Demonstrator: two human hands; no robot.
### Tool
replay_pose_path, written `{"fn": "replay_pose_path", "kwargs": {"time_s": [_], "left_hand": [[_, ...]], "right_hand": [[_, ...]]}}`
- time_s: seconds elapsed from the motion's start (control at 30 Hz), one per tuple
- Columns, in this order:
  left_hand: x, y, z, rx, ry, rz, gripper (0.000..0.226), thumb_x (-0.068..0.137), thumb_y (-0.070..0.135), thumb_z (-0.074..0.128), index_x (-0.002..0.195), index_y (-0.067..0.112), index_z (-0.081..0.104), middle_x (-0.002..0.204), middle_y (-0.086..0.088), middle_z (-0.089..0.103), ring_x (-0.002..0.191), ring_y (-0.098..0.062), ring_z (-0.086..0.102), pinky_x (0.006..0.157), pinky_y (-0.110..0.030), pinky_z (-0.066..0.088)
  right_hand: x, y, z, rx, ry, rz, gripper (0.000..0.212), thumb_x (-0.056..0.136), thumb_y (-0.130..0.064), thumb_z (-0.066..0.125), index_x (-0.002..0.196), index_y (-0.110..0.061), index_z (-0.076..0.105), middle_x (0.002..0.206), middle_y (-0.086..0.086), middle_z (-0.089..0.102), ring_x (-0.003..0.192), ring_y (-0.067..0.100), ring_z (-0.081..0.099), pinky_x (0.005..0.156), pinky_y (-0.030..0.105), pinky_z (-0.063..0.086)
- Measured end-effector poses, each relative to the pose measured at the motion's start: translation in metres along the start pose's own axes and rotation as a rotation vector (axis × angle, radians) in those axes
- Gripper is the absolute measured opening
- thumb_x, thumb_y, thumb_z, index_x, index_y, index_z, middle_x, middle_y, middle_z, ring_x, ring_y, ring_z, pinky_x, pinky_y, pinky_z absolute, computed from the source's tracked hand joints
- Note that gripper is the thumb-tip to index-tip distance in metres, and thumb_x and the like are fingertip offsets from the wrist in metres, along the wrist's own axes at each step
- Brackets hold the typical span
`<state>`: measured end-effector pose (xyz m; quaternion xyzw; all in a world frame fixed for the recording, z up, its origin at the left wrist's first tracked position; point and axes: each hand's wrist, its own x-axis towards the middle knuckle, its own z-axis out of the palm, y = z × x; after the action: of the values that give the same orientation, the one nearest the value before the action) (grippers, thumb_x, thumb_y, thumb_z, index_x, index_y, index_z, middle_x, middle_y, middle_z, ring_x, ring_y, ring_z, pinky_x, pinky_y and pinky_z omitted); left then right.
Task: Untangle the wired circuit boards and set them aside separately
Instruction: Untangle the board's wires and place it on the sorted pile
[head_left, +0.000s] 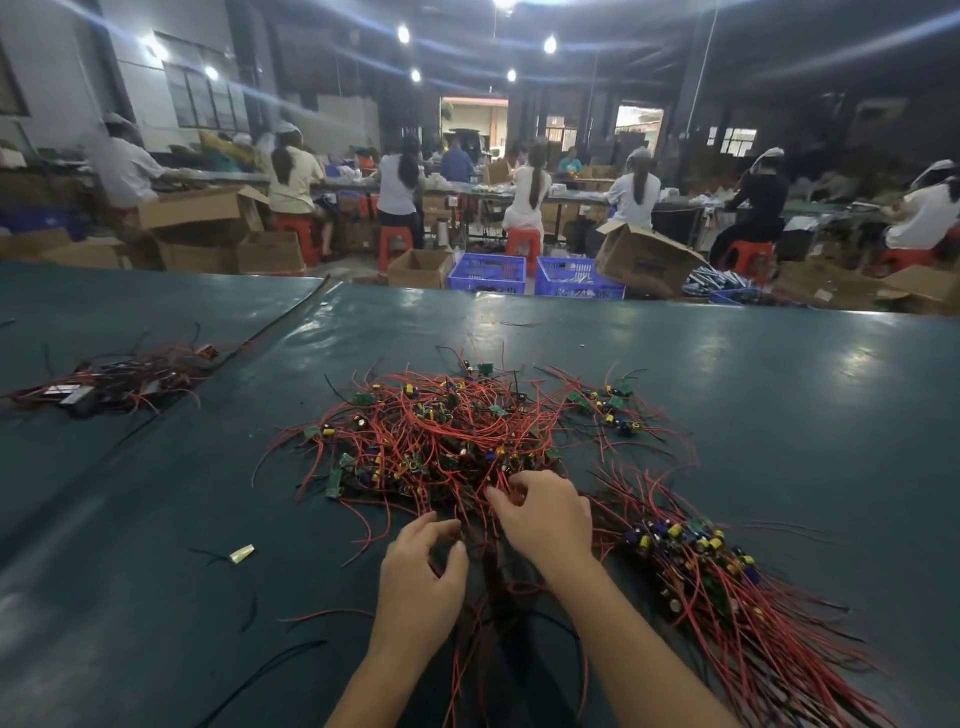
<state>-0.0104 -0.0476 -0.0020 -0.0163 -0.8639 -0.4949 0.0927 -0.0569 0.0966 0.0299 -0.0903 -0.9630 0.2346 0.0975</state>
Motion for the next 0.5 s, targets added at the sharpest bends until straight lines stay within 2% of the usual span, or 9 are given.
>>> {"fn": "replay_pose_path", "kwargs": {"time_s": [0.07, 0.2, 0.37, 0.43, 0.5], "left_hand": [[0.0, 0.0, 0.0, 0.023, -0.032, -0.016, 0.025, 0.092, 0.023, 0.06, 0.116, 0.023, 0.066, 0.139, 0.001, 0.048, 0.126, -0.019, 0.045, 0.106, -0.041, 0.04], [0.002, 0.0, 0.0, 0.0, -0.032, -0.009, 0.025, 0.091, 0.021, 0.061, 0.116, 0.024, 0.066, 0.139, -0.001, 0.05, 0.127, -0.019, 0.046, 0.105, -0.041, 0.04], [0.002, -0.001, 0.0, 0.005, -0.042, -0.007, 0.027, 0.091, 0.023, 0.061, 0.118, 0.024, 0.065, 0.139, 0.0, 0.05, 0.128, -0.017, 0.045, 0.106, -0.041, 0.04], [0.001, -0.001, 0.0, 0.005, -0.045, -0.004, 0.027, 0.091, 0.022, 0.061, 0.118, 0.026, 0.064, 0.138, 0.001, 0.051, 0.129, -0.016, 0.045, 0.106, -0.042, 0.04], [0.001, 0.0, 0.0, -0.002, -0.044, -0.005, 0.027, 0.091, 0.022, 0.061, 0.117, 0.026, 0.064, 0.137, 0.001, 0.051, 0.129, -0.016, 0.045, 0.106, -0.041, 0.04]], "right_hand": [[0.004, -0.004, 0.006, -0.033, -0.035, 0.026, 0.043, 0.095, -0.054, 0.052, 0.125, -0.026, 0.065, 0.123, -0.005, 0.063, 0.118, 0.02, 0.056, 0.102, 0.039, 0.036], [0.004, -0.005, 0.009, -0.012, 0.031, 0.043, 0.028, 0.098, -0.041, 0.05, 0.11, -0.026, 0.071, 0.109, -0.006, 0.07, 0.11, 0.021, 0.059, 0.099, 0.038, 0.034], [-0.009, 0.001, 0.002, 0.017, 0.07, 0.043, 0.026, 0.096, -0.039, 0.048, 0.099, -0.028, 0.072, 0.097, -0.01, 0.07, 0.103, 0.018, 0.06, 0.1, 0.038, 0.031], [-0.015, 0.002, 0.0, 0.055, 0.077, 0.051, 0.024, 0.094, -0.039, 0.05, 0.092, -0.029, 0.071, 0.089, -0.011, 0.069, 0.096, 0.015, 0.06, 0.101, 0.038, 0.03], [-0.021, 0.002, -0.004, 0.141, 0.129, 0.063, 0.021, 0.091, -0.037, 0.053, 0.078, -0.028, 0.067, 0.074, -0.012, 0.066, 0.08, 0.012, 0.058, 0.099, 0.037, 0.031]]}}
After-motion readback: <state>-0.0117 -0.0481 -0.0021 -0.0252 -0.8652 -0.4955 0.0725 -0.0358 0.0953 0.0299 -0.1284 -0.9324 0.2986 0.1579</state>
